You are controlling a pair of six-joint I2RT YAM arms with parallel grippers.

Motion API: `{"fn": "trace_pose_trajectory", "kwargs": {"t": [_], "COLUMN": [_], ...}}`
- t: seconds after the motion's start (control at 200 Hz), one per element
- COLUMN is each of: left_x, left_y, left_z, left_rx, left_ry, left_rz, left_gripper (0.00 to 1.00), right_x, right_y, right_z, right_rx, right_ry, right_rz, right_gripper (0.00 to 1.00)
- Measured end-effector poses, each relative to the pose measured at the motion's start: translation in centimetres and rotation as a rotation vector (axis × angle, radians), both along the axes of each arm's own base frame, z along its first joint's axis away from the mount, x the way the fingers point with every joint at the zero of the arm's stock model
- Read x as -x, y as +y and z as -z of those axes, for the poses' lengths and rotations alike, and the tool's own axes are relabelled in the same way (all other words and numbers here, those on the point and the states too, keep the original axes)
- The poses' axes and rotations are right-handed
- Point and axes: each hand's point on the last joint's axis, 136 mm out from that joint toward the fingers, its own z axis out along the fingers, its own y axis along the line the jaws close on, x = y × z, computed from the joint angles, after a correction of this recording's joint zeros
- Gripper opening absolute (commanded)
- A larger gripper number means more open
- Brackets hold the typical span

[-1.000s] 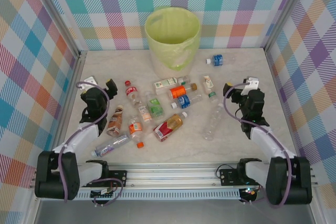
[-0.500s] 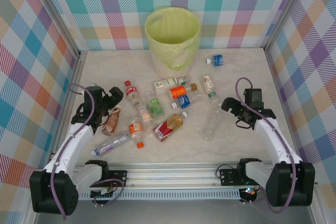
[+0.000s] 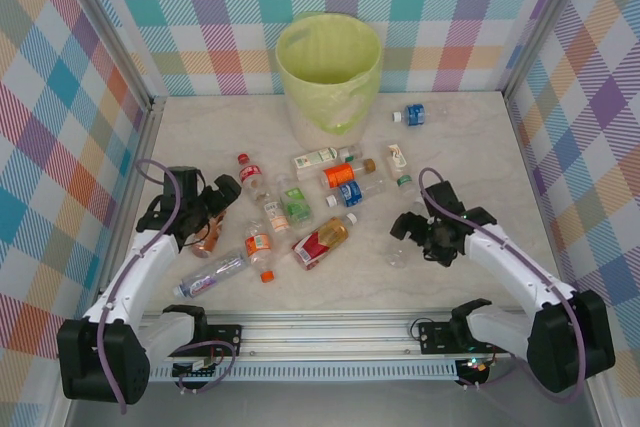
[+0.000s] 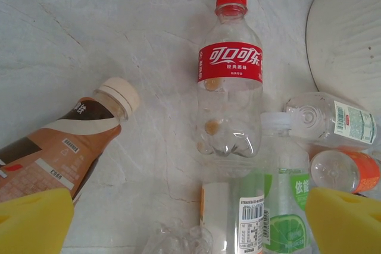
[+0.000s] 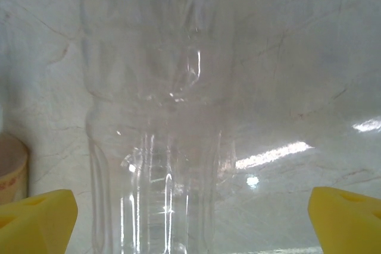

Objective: Put the plastic bottles in the bin

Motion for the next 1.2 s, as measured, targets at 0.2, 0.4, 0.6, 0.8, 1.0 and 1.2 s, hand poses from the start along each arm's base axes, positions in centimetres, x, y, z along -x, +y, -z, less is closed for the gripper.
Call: {"fn": "trace_pose_trajectory", "kwargs": {"t": [0.2,0.4,0.6,0.8,1.0,1.2], "left_x": [0.1,0.2,0.3,0.2,0.3,1.6], "left_y": [-0.7,-1.5,-2.0,-0.8,2.8,6.3], "left_z": [0.1,0.1,0.4,0.2,-0.7,1.3], "left_rx": [0.027,0.05,0.07,0.019,-0.126,-0.179], "left_ry": [0.008,0.009,0.022,0.038,0.07,0.135], "left_rz": [0.027,0.075,0.097,0.044,-0.083,-0.213], "left_gripper": [1.0,1.0,1.0,1.0,1.0,1.0], "right_x": [0.7,0.6,0.0,-1.5,-6.1,-12.2], "right_y": [1.3,1.5,0.9,1.0,4.0,10.1], "right_z": [2.5,3.4,2.9,-0.5,-7.2,-17.8], "right_rx": [0.078,0.154,0.198,0.215,0.176,0.07], "right_ry": [0.061,0.049,-0.005,-0.168,-0.433,-0.806], "right_rz": [-0.041,-0.069,-0.075,-0.141,-0.261,-0.422], "right_gripper": [0.93,0.65,0.54,0.5,0.5,0.51]}}
